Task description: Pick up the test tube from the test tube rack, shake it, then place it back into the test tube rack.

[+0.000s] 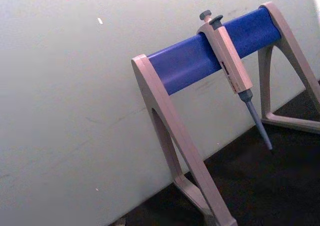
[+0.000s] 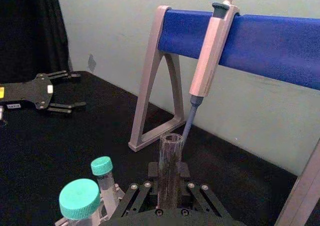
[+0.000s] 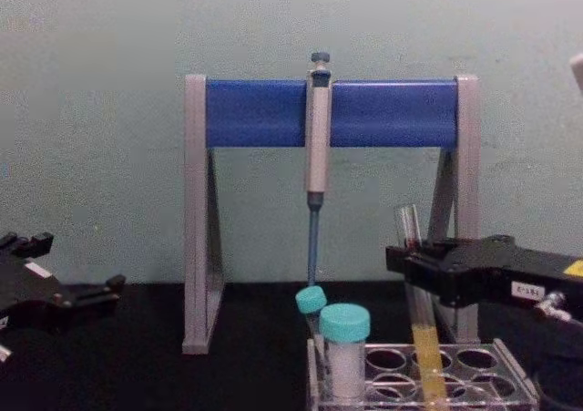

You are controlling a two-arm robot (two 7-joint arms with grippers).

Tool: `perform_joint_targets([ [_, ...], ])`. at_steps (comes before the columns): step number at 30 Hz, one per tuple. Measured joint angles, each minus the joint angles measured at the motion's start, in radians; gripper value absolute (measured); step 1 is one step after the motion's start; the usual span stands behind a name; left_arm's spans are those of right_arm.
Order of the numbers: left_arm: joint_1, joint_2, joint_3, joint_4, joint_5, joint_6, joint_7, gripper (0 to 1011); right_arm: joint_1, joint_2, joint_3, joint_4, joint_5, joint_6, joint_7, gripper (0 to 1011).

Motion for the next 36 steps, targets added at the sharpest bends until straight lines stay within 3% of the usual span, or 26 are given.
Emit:
perform_joint_targets([
  [6, 0.0, 0.0, 0.0, 0.0, 0.0, 0.0, 0.0, 1001, -0.009, 0.0, 0.009, -0.007, -0.003, -0.011, 0.002, 232],
  [13, 0.0, 0.0, 0.0, 0.0, 0.0, 0.0, 0.0, 1001, -0.026, 0.001, 0.033, -0.032, 0.023, -0.025, 0.012, 232],
  [24, 0.0, 0.0, 0.0, 0.0, 0.0, 0.0, 0.0, 1001, -0.056, 0.012, 0.07, -0.108, 0.052, -0.058, 0.002, 232],
  [29, 0.0, 0.0, 0.0, 0.0, 0.0, 0.0, 0.0, 1001, -0.069, 0.017, 0.089, -0.151, 0.05, -0.07, -0.027, 232],
  [36, 0.0, 0.0, 0.0, 0.0, 0.0, 0.0, 0.0, 1001, -0.093, 0.004, 0.125, -0.199, 0.007, -0.087, -0.102, 232],
])
